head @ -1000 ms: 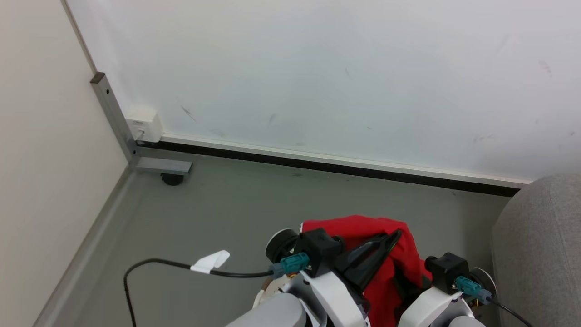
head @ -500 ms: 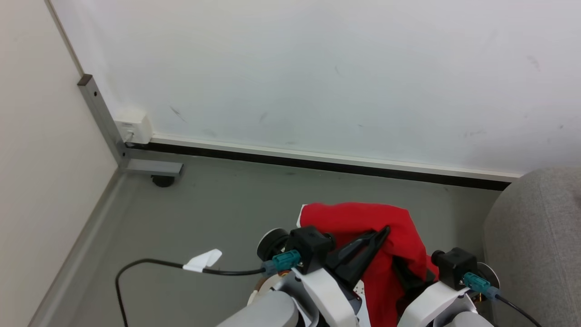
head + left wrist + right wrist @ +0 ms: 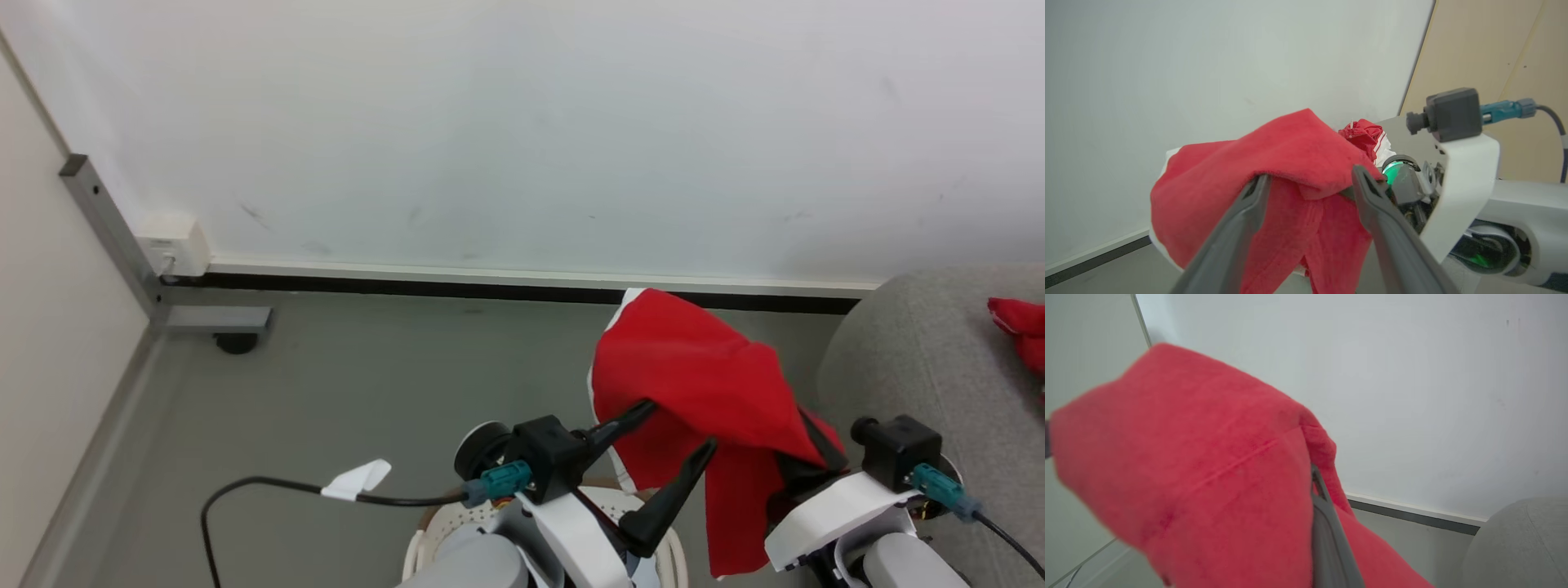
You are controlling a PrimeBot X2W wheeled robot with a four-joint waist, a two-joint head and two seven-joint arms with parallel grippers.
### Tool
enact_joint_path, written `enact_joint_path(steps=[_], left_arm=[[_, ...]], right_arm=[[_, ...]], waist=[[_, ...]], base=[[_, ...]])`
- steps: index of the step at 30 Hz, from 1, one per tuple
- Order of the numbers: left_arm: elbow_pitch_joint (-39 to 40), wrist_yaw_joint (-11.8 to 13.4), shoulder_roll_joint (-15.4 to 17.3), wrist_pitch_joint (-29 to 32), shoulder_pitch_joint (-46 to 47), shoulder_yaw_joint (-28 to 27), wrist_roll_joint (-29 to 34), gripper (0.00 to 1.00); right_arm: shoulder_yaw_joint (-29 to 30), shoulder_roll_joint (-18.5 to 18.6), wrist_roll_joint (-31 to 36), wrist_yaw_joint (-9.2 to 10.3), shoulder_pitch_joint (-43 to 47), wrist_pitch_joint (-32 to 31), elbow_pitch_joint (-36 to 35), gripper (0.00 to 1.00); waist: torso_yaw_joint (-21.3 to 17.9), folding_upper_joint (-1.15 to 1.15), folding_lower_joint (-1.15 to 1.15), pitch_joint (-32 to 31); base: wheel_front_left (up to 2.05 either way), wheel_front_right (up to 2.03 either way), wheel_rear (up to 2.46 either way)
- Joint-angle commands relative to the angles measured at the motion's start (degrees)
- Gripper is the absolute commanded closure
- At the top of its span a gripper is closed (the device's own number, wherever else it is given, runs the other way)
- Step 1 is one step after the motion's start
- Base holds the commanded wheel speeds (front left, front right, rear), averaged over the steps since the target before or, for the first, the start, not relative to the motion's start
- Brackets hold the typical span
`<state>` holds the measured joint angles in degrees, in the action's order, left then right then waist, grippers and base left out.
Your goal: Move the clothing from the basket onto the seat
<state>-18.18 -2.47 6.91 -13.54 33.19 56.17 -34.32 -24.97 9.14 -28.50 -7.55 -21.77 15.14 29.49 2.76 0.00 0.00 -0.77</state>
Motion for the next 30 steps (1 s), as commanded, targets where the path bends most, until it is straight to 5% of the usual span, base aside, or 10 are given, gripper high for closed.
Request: enact_joint_path(steps=[1,30], left_arm=[[-0.1,0.1,0.6,-0.4,-0.7,-0.1,-0.8,0.00],[-2.0,-1.1,1.2,-1.6,-2.1,-4.1,8.5,0.00]], right_arm=[[1.6,0.7,-0.4,0.13,1.1,0.0,-0.9,1.00],[9.1,2.4,2.1,0.13,6.3,0.0,-7.1,1.00]], waist=[[-2.1,0.00,0.00,0.4],[-24.0,0.00,0.00,4.6]], base=[[0.00,0.00,0.00],[0.00,0.00,0.00]])
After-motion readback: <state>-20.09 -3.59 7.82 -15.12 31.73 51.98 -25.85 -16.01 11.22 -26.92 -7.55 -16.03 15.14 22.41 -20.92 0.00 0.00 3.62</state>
